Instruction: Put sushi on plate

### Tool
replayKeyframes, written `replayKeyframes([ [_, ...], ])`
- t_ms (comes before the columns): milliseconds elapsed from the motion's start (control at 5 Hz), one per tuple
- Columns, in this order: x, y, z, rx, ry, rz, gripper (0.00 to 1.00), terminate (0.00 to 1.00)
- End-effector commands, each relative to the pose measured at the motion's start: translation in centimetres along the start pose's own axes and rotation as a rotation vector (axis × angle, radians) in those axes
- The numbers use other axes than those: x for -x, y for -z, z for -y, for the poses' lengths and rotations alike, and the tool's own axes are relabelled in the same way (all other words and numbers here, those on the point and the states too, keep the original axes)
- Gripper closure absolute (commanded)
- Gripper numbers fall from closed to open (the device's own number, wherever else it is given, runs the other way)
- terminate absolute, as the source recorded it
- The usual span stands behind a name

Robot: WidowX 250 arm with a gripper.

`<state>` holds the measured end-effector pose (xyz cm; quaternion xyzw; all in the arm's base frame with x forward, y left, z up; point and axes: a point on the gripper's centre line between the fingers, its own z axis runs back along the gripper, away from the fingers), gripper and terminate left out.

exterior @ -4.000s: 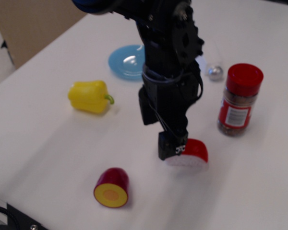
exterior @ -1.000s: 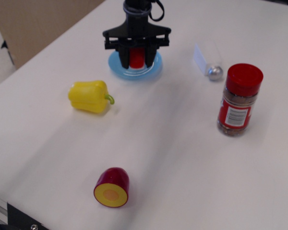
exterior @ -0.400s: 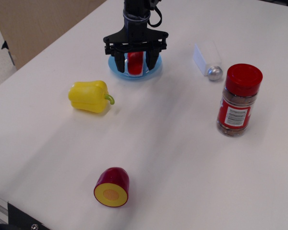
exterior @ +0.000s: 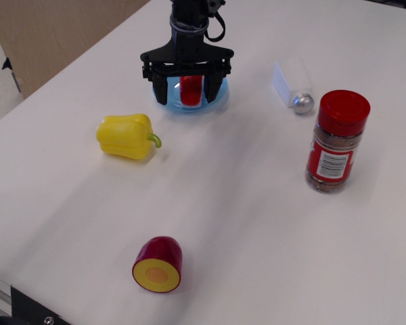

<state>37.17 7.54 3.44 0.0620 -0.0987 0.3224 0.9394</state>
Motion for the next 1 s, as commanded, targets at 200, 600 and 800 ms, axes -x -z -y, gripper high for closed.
replayKeyframes([
  [200, 3.4, -7.1, -0.2, 0.045, 0.125, 0.086, 0.0, 0.0],
  [600, 3.4, -7.1, -0.2, 0.045, 0.125, 0.086, 0.0, 0.0],
  [800, 3.4, -7.1, -0.2, 0.045, 0.125, 0.086, 0.0, 1.0],
])
